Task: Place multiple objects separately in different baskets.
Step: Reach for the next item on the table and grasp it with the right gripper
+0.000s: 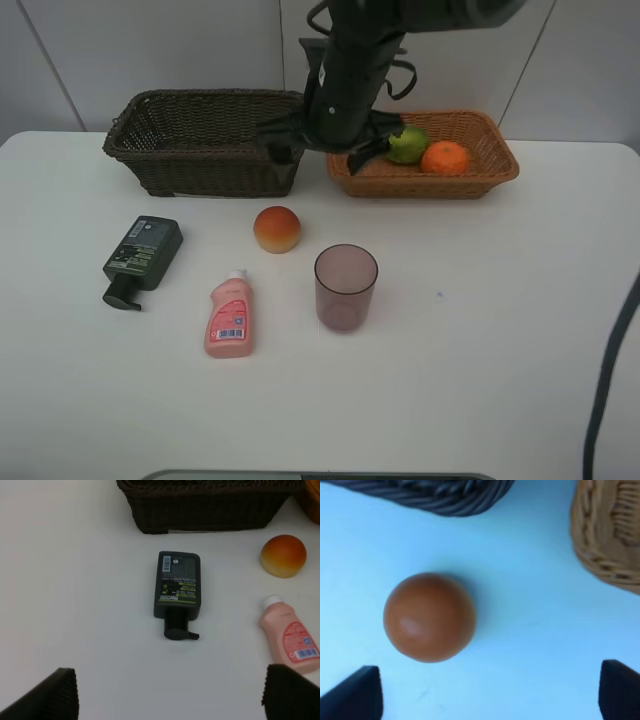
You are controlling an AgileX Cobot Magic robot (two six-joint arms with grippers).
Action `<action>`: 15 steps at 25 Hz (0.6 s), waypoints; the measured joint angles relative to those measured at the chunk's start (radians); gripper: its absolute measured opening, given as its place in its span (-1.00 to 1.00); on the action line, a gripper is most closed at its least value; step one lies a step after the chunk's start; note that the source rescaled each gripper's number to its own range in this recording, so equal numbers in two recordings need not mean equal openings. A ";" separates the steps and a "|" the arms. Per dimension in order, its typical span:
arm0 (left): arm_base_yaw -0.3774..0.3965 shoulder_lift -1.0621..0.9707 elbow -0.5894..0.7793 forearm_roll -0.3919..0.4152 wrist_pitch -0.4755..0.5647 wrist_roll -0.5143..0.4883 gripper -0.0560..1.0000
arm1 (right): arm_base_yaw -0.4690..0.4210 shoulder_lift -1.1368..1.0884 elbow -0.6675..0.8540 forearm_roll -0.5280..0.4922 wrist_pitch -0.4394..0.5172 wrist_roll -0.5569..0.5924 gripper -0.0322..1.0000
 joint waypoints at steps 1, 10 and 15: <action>0.000 0.000 0.000 0.000 0.000 0.000 0.70 | 0.012 0.011 0.000 -0.013 -0.007 0.017 0.91; 0.000 0.000 0.000 0.000 0.000 0.000 0.70 | 0.058 0.087 0.000 -0.040 -0.136 0.161 0.92; 0.000 0.000 0.000 0.000 0.000 0.000 0.70 | 0.070 0.154 -0.046 -0.066 -0.131 0.203 0.92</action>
